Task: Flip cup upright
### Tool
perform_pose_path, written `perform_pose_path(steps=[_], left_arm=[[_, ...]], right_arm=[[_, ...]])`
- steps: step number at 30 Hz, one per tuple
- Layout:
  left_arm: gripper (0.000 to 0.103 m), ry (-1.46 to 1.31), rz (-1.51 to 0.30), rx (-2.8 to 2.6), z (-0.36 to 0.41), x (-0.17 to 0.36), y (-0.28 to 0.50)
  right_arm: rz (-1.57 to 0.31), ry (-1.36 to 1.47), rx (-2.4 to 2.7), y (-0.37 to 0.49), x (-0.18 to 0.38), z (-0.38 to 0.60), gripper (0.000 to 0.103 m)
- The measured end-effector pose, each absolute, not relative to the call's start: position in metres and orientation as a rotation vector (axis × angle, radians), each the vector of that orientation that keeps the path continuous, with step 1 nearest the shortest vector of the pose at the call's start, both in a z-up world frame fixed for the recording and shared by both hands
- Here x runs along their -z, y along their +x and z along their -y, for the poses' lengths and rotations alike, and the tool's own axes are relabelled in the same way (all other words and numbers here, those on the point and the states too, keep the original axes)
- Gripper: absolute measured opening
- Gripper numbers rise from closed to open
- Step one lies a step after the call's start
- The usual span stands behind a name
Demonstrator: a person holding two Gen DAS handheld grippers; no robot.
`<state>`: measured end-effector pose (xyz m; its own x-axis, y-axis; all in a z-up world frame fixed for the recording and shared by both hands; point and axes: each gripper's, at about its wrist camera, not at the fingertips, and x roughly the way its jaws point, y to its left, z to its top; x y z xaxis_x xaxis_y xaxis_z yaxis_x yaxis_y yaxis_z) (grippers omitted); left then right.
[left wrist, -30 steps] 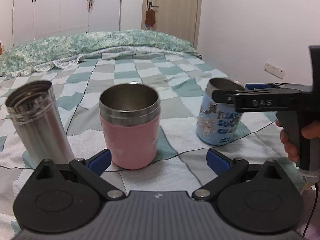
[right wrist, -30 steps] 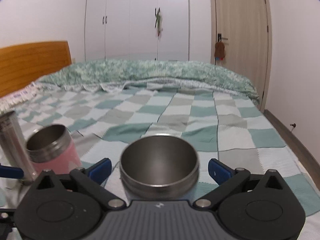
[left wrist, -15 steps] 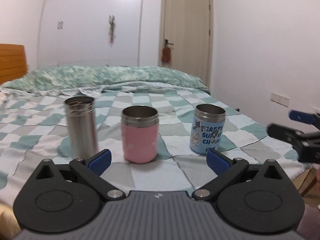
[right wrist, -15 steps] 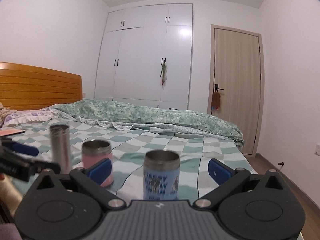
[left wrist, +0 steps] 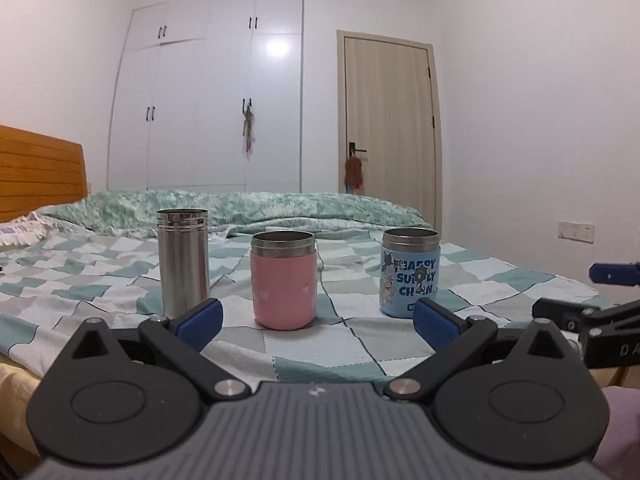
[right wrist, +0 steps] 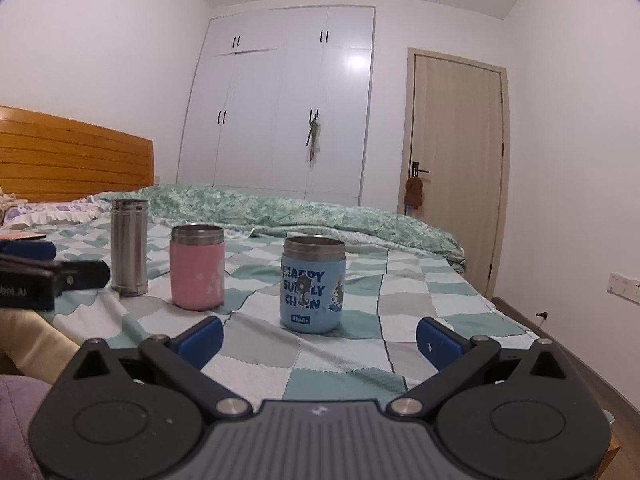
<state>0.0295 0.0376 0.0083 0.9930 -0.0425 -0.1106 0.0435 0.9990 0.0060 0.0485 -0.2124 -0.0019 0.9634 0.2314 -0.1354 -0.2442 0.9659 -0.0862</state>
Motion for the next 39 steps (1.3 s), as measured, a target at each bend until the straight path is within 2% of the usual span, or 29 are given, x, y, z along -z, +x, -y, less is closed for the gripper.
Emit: perform_pose_path(steps=[15,39], left_arm=[[0.103,-0.013,-0.045,0.002,-0.038,0.003,0.018],[0.103,-0.001,-0.036,0.006,-0.035,0.005,0.016]], right_arm=[[-0.093,-0.102,-0.214,0.043,0.009,0.215,0.103],[-0.093,-0.085,-0.211,0.045,0.01,0.217,0.103]])
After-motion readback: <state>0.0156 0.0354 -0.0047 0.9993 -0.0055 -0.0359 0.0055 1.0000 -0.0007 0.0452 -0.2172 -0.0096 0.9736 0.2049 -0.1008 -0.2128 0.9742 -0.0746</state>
